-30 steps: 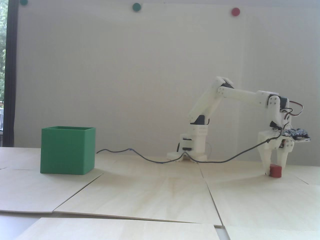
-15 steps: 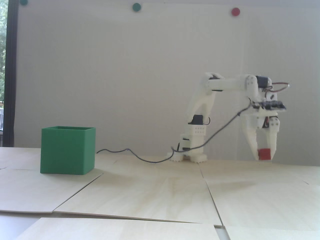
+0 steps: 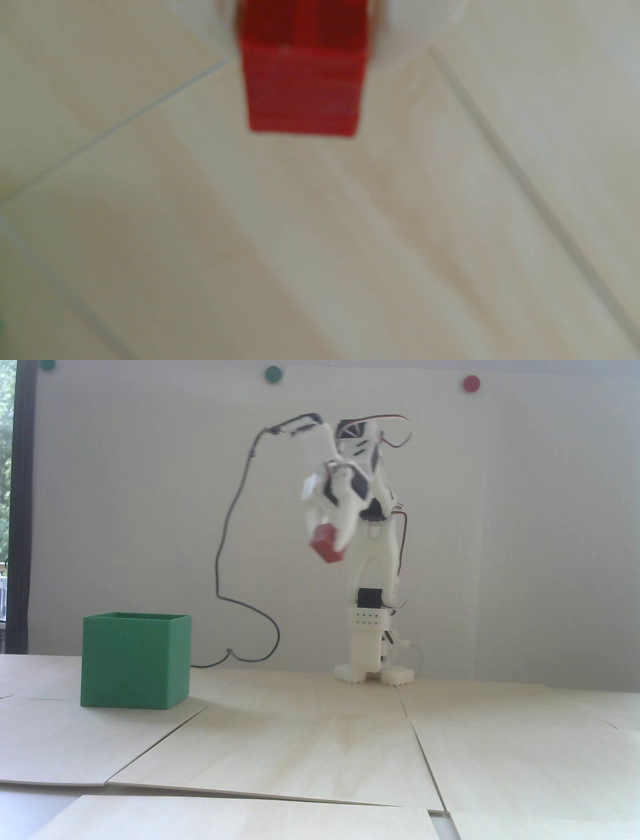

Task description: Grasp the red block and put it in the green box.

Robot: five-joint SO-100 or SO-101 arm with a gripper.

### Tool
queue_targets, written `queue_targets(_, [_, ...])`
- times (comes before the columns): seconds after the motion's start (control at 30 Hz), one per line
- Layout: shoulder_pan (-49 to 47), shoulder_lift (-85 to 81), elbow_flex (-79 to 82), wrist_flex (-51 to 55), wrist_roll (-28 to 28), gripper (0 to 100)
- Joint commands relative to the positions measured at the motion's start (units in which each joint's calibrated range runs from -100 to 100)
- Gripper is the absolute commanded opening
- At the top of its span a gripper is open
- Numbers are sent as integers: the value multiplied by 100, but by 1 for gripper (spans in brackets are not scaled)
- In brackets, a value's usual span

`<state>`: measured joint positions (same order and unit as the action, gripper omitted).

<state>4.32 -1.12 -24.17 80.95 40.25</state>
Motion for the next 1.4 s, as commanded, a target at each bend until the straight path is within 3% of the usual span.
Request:
queue_targets(0.0, [2017,-618,-262,-34,363,2])
queue_targets(0.27, [3014,-602,-254,-43,410,2])
queue_targets(0.47, [3070,-602,297,-236,410,2])
queue_targets(0.7, [3054,-579,1450,-2344,358,2])
queue_targets(0.9, [3239,21,1565,-3044,368,2])
queue_targets(1.13, [3320,866,545,-2994,379,2])
queue_targets(1.37, [3030,1577,-1460,-1653,363,2])
